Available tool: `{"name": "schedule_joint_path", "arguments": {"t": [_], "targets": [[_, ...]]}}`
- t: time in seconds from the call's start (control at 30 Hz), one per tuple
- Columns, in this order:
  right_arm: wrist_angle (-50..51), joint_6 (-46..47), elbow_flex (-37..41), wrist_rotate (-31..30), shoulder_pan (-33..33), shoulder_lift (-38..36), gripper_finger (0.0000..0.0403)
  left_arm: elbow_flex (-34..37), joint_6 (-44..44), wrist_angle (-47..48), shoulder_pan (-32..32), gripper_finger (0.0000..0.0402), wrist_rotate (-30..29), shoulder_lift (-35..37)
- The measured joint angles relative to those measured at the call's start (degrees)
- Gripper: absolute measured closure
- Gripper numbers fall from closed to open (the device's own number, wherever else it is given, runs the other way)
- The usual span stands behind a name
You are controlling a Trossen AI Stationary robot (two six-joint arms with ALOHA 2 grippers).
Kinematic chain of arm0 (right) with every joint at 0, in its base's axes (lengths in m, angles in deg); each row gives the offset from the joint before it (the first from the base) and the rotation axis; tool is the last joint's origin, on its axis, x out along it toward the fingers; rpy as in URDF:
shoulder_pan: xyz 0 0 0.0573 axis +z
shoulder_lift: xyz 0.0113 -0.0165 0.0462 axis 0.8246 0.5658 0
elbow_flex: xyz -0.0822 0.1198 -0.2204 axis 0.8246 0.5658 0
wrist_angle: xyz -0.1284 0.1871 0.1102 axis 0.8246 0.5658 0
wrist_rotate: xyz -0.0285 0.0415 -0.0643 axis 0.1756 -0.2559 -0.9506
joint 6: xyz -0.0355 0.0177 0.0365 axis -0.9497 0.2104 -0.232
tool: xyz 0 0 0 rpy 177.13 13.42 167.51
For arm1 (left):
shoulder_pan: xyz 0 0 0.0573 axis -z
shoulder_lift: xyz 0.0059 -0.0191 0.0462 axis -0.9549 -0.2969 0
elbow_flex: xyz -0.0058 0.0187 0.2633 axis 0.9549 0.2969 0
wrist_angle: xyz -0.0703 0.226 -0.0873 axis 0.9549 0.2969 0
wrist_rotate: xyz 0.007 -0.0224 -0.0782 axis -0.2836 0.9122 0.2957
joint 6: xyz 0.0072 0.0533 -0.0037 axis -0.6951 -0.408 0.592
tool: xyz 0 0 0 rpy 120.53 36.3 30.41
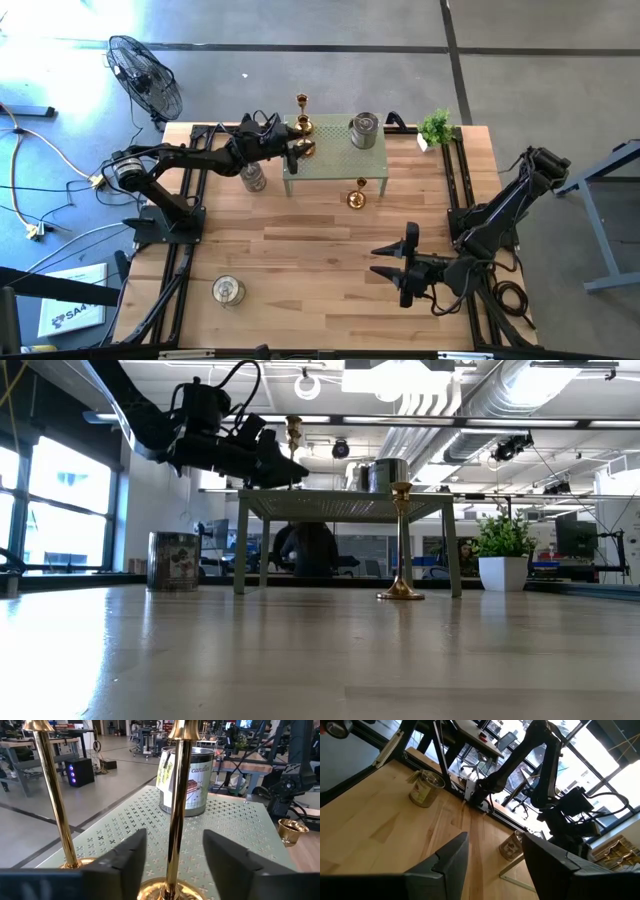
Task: Pick & Place candle stick holders
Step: Put the top silver scented candle on the shelf aligned with the other silver scented candle
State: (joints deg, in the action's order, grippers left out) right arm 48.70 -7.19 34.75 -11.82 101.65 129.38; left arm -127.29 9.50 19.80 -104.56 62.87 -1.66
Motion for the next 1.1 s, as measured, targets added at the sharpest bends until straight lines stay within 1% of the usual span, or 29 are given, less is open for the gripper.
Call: {"name": "schedule_joint_path", "arguments": {"t": [0.2,0.37,0.5,1.1], "targets": [[0.0,0.02,0.0,0.42,0.0,0.0,0.0222,0.0,1.4,0.07,0.0,0.0129,-0.01,0.0],[0.0,0.02,0.0,0.43,0.0,0.0,0.0222,-0.02,2.82,0.4,-0.01,0.0096,-0.01,0.02],[0.0,0.02,0.0,0.45,0.0,0.0,0.0222,-0.04,2.82,0.4,0.0,0.0088,-0.01,0.02],[0.46,0.85,0.0,0.48,0.0,0.0,0.0222,-0.07,2.84,0.39,0.0,0.0087,-0.16,0.44]]}}
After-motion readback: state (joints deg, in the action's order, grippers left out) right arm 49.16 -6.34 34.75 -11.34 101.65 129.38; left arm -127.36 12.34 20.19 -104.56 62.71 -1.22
